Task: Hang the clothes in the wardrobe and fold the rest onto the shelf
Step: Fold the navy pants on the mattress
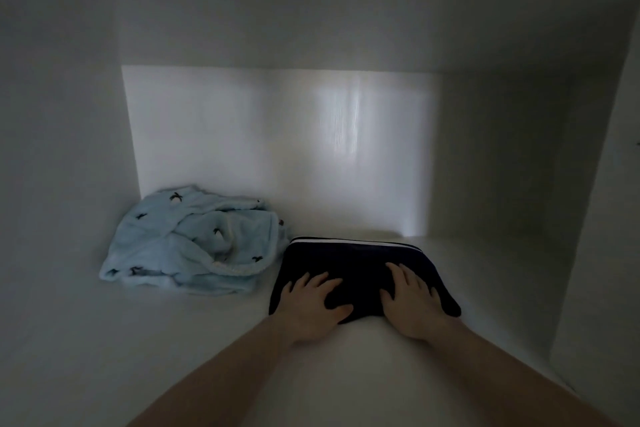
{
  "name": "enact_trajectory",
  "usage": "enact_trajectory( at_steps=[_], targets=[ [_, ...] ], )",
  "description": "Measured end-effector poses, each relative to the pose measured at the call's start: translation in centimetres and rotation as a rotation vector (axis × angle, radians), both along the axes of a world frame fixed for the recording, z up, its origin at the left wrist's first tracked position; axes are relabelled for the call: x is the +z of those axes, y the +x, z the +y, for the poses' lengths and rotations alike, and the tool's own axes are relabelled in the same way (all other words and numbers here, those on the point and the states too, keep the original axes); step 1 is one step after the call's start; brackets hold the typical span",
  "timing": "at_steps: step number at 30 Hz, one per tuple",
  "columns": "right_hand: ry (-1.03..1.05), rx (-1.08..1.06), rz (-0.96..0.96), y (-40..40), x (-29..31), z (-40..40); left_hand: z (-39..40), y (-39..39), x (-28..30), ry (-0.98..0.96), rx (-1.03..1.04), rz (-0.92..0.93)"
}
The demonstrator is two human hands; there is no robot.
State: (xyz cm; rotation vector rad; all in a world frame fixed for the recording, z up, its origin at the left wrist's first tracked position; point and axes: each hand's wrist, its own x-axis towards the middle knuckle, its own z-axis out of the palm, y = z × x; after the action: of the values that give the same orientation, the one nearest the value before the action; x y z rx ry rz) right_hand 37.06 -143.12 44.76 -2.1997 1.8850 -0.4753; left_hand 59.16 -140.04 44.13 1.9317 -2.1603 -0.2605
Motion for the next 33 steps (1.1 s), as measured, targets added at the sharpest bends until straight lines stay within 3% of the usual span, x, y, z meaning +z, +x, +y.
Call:
enact_trajectory(
  at_steps=[7,18,33],
  targets=[
    [-0.035,0.016,0.011,1.8,-0.9,-4.4,-3.7,1.3,-1.2,-0.165,0.083,-0.022],
    [-0.044,0.045,-0.043,2.8,-0.5,-7.8,-6.2,2.4,-1.4,-0.227,0.127,0.004],
    [-0.175,0.034,0.041,3.1,-2.0,-4.6,-6.2,2.7,-2.1,-0.328,0.160,-0.039]
  ],
)
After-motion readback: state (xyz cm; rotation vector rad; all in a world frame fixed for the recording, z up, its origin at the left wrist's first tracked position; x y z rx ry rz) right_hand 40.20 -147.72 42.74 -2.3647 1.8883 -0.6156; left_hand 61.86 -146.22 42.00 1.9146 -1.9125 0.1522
